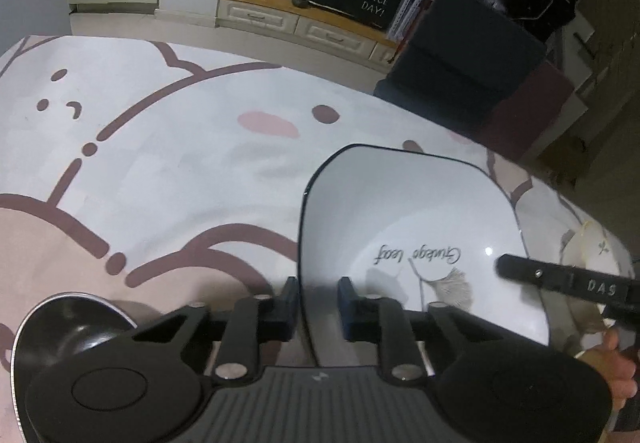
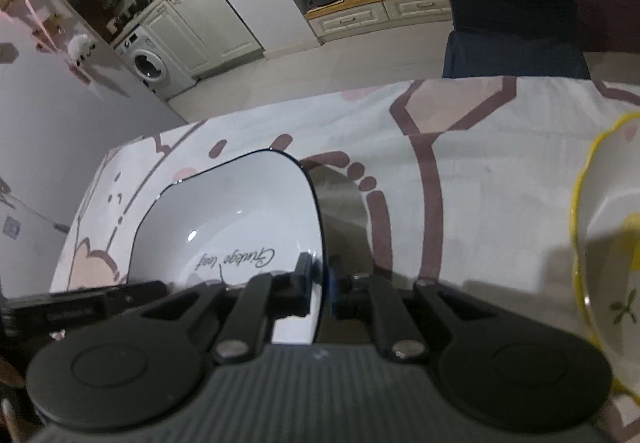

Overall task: Organize plates and bowls
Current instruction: 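Lift the white plate off the table with both tools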

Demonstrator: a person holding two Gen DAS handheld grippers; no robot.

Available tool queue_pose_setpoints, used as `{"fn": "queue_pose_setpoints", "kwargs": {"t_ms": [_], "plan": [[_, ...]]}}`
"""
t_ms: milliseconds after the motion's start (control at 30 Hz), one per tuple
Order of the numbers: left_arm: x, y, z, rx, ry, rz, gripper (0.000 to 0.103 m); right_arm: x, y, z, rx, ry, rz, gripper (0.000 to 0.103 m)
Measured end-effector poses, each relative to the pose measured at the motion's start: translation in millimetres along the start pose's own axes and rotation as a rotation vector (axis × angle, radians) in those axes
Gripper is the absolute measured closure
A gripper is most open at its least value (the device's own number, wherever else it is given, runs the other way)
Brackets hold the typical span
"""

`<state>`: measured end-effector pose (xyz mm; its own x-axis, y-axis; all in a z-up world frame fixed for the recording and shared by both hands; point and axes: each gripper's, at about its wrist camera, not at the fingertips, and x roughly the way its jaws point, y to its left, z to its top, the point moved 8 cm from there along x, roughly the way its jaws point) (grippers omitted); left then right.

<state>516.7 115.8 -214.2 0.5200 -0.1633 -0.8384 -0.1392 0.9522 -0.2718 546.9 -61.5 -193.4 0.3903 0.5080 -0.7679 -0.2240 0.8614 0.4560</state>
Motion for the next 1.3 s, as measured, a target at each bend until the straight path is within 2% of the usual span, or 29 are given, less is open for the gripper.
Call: {"fn": "queue_pose_setpoints", "kwargs": {"t_ms": [133,233,333,533,733,867,967,1133,1300], "plan": [[-2.3,0.3,-0.3,0.001,-0.006,0.006,0.085,0.3,-2.3,-0.4,0.013,-0.005,-0.001,0.093],[-9.4,1.2,-1.2,0.026,-0.042,0.04,0.084,1.1,1.4,0.3,0.004,-0.011,-0.025,0.093],[-25.8,5.7,1.7,0.029,-0.071,0.033,0.085,0.2,13.5,0.7,-0.024,-0.013,-0.027,0.093],[-84.7,4.4,7.7,0.016,-0.147,0.017,0.085,-31.5,43.2,4.5,-0.04,-0.063,0.018,0.093],[-168.3,-23.1,-2.7,0.037,-0.233,-0.027,0.087,-105.3,77.3,-4.1,-0.085,-0.125,0.048,0.093],[-219.9,-58.7,-29.8,0.074,-0.267,-0.063,0.09,-163.2,84.5,-26.0,-0.102,-0.157,0.048,0.093],[-238.0,-85.4,-58.7,0.113,-0.256,-0.074,0.09,-204.4,75.8,-53.6,-0.078,-0.176,0.043,0.093],[-245.7,-127.2,-119.8,0.149,-0.178,-0.132,0.09,-262.9,43.0,-112.0,-0.035,-0.201,0.009,0.093],[-237.1,-162.9,-182.1,0.176,-0.103,-0.176,0.09,-293.6,-2.5,-172.6,0.048,-0.194,-0.03,0.093]]}}
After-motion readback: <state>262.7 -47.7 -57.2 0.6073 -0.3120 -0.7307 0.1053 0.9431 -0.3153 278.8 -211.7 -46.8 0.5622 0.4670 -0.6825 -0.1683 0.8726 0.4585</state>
